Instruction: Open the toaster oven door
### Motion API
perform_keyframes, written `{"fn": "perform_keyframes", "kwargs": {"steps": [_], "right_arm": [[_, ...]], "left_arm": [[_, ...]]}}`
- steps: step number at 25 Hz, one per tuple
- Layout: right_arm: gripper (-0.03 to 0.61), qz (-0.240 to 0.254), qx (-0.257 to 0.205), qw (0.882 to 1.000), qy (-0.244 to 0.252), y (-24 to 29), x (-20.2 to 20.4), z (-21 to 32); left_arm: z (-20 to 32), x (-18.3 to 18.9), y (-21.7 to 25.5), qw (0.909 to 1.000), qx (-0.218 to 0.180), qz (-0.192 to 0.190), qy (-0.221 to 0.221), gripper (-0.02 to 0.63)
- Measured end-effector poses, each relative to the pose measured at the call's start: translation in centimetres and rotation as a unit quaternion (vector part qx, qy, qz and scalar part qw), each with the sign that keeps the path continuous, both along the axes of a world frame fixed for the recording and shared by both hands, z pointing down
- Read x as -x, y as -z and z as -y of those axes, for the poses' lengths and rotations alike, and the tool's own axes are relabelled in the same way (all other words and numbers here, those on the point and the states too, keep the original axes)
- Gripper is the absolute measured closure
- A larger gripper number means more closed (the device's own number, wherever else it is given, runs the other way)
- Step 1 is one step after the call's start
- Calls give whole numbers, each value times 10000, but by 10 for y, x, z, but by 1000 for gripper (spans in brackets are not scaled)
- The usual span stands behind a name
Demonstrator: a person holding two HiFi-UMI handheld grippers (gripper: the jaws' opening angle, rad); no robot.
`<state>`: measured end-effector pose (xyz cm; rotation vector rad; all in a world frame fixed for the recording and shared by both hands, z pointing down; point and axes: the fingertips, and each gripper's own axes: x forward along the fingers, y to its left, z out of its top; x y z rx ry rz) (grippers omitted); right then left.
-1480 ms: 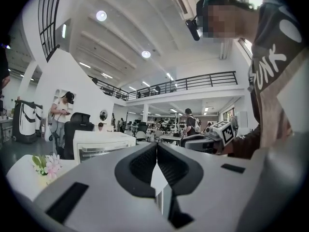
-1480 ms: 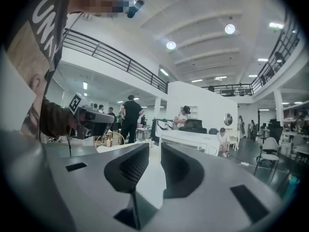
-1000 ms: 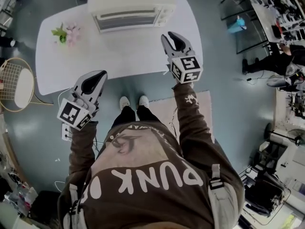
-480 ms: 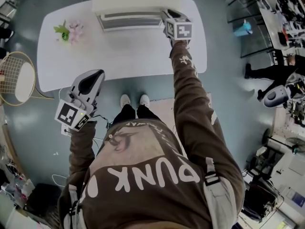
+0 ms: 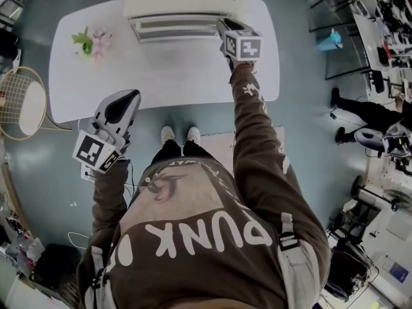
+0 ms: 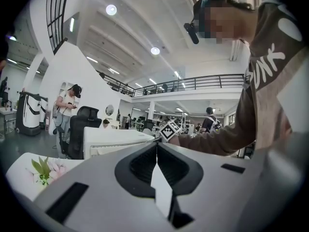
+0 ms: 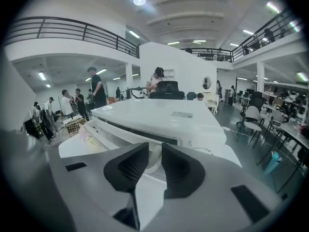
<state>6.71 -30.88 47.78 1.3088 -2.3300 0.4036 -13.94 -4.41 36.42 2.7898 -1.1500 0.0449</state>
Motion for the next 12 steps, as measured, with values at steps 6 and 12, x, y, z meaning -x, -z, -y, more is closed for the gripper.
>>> {"fn": "perform_keyframes", "kwargs": {"steps": [6,12], "right_arm": [[479,-336,-264,9989,206,-25,-12,-51],[474,-547,-484,9969,285,-54,-21,-103]], "left_arm": [[9,-7,1,10000,-38,25,55,607],[13,-14,0,10000,-10,55,72,607]]}}
